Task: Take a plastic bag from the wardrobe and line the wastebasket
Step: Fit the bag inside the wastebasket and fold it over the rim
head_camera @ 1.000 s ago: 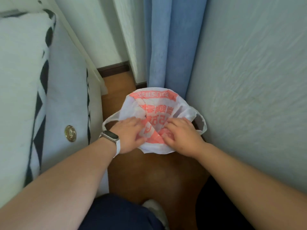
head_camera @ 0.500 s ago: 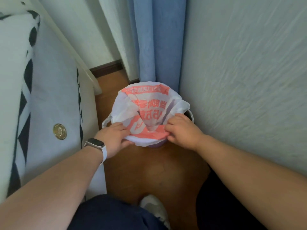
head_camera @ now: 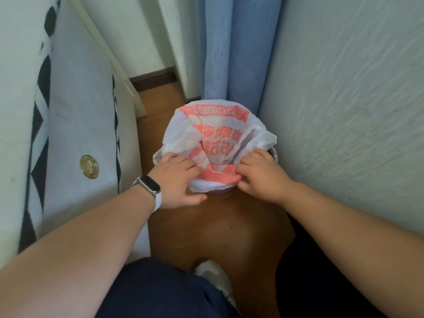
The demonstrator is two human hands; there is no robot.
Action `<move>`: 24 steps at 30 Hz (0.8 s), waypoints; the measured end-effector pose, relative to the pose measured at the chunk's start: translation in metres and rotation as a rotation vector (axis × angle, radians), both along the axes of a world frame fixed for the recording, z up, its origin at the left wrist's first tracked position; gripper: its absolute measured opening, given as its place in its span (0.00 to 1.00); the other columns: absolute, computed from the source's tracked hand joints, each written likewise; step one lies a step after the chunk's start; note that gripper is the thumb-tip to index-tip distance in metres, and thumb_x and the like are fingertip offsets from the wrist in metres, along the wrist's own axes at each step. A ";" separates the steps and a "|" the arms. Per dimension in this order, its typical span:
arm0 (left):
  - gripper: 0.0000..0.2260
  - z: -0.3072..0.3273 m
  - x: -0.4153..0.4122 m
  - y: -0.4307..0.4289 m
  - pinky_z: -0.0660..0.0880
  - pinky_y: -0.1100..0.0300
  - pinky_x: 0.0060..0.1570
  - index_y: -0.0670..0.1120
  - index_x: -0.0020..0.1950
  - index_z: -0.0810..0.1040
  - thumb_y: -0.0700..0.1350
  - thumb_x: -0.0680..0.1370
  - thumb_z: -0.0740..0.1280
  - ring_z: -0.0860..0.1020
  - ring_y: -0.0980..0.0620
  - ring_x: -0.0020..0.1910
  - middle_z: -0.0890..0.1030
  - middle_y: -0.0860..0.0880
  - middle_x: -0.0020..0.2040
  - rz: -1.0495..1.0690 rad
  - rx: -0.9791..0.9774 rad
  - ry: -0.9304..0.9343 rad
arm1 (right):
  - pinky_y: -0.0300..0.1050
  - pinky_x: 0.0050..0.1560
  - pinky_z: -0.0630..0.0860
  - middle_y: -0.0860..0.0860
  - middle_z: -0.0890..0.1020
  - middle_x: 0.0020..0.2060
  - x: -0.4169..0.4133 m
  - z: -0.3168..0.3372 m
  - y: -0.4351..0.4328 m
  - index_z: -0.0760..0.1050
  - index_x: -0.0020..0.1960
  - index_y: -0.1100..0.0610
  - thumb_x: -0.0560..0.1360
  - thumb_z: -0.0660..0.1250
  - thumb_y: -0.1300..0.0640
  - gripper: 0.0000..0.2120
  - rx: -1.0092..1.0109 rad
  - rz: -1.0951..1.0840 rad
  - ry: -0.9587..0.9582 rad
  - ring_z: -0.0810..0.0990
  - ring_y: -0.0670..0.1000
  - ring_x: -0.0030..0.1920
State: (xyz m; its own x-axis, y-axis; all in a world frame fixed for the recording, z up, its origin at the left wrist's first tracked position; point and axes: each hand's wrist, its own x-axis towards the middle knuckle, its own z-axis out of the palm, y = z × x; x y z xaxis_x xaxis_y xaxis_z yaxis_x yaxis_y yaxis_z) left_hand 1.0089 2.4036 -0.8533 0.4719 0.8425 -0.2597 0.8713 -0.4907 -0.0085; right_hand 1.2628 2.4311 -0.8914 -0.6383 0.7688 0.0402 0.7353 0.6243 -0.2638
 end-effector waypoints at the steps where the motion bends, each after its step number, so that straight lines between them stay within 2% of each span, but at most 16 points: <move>1: 0.30 0.001 0.007 0.001 0.64 0.50 0.65 0.55 0.64 0.71 0.71 0.72 0.49 0.73 0.51 0.60 0.77 0.54 0.60 0.000 -0.021 -0.026 | 0.58 0.61 0.68 0.48 0.76 0.36 -0.002 0.001 -0.001 0.75 0.40 0.51 0.67 0.65 0.51 0.04 0.011 0.014 0.006 0.76 0.55 0.43; 4: 0.24 0.004 0.024 0.005 0.72 0.55 0.54 0.53 0.64 0.72 0.66 0.76 0.53 0.76 0.51 0.54 0.79 0.52 0.58 -0.019 -0.033 -0.128 | 0.53 0.54 0.70 0.49 0.77 0.35 -0.009 0.002 -0.005 0.76 0.40 0.53 0.68 0.63 0.51 0.07 0.043 0.044 0.022 0.75 0.55 0.41; 7: 0.16 0.003 0.030 0.005 0.74 0.55 0.48 0.51 0.62 0.75 0.56 0.79 0.59 0.77 0.48 0.51 0.81 0.50 0.53 -0.089 0.008 -0.163 | 0.51 0.51 0.69 0.49 0.76 0.35 -0.012 0.003 -0.005 0.78 0.41 0.54 0.68 0.61 0.50 0.10 0.098 0.012 0.075 0.75 0.55 0.41; 10: 0.08 0.002 0.030 0.008 0.72 0.56 0.39 0.45 0.52 0.79 0.48 0.77 0.65 0.79 0.45 0.42 0.82 0.46 0.44 -0.096 0.104 -0.202 | 0.50 0.48 0.70 0.50 0.77 0.35 -0.011 0.005 -0.001 0.78 0.41 0.56 0.68 0.62 0.52 0.09 0.139 -0.042 0.126 0.75 0.56 0.40; 12: 0.04 0.005 0.029 0.013 0.72 0.55 0.35 0.43 0.46 0.79 0.43 0.75 0.68 0.79 0.42 0.37 0.81 0.44 0.39 -0.069 0.181 -0.234 | 0.50 0.45 0.70 0.51 0.77 0.36 -0.010 0.009 0.003 0.77 0.40 0.56 0.69 0.63 0.52 0.08 0.164 -0.086 0.163 0.76 0.56 0.40; 14: 0.03 0.013 0.032 0.020 0.72 0.54 0.34 0.43 0.44 0.78 0.42 0.75 0.67 0.78 0.42 0.35 0.80 0.44 0.38 -0.034 0.250 -0.290 | 0.50 0.41 0.71 0.53 0.77 0.35 -0.007 0.017 0.007 0.76 0.40 0.57 0.69 0.64 0.53 0.07 0.213 -0.123 0.225 0.76 0.58 0.38; 17: 0.10 0.030 0.040 0.028 0.72 0.53 0.41 0.44 0.45 0.77 0.48 0.75 0.59 0.77 0.43 0.39 0.80 0.46 0.39 0.031 0.289 -0.420 | 0.51 0.40 0.71 0.54 0.77 0.35 0.002 0.030 0.009 0.77 0.42 0.57 0.72 0.64 0.52 0.09 0.280 -0.162 0.314 0.75 0.58 0.38; 21: 0.08 0.044 0.046 0.034 0.69 0.54 0.44 0.45 0.44 0.75 0.48 0.74 0.61 0.74 0.46 0.41 0.77 0.47 0.41 0.056 0.296 -0.473 | 0.51 0.40 0.71 0.54 0.77 0.37 0.009 0.037 0.012 0.77 0.45 0.57 0.77 0.60 0.47 0.14 0.258 -0.189 0.337 0.74 0.58 0.40; 24: 0.06 0.046 0.048 0.036 0.72 0.51 0.42 0.44 0.45 0.75 0.45 0.73 0.62 0.73 0.46 0.41 0.75 0.47 0.41 0.064 0.236 -0.531 | 0.51 0.41 0.71 0.54 0.77 0.37 0.008 0.035 0.011 0.77 0.45 0.59 0.77 0.58 0.46 0.17 0.208 -0.208 0.373 0.74 0.58 0.40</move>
State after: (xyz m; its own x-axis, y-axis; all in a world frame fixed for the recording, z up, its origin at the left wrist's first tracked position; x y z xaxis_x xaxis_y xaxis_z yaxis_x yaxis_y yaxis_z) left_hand 1.0565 2.4400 -0.8077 0.4324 0.8800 0.1967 0.8140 -0.4748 0.3346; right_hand 1.2709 2.4424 -0.8569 -0.3839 0.8304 0.4038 0.7292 0.5409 -0.4192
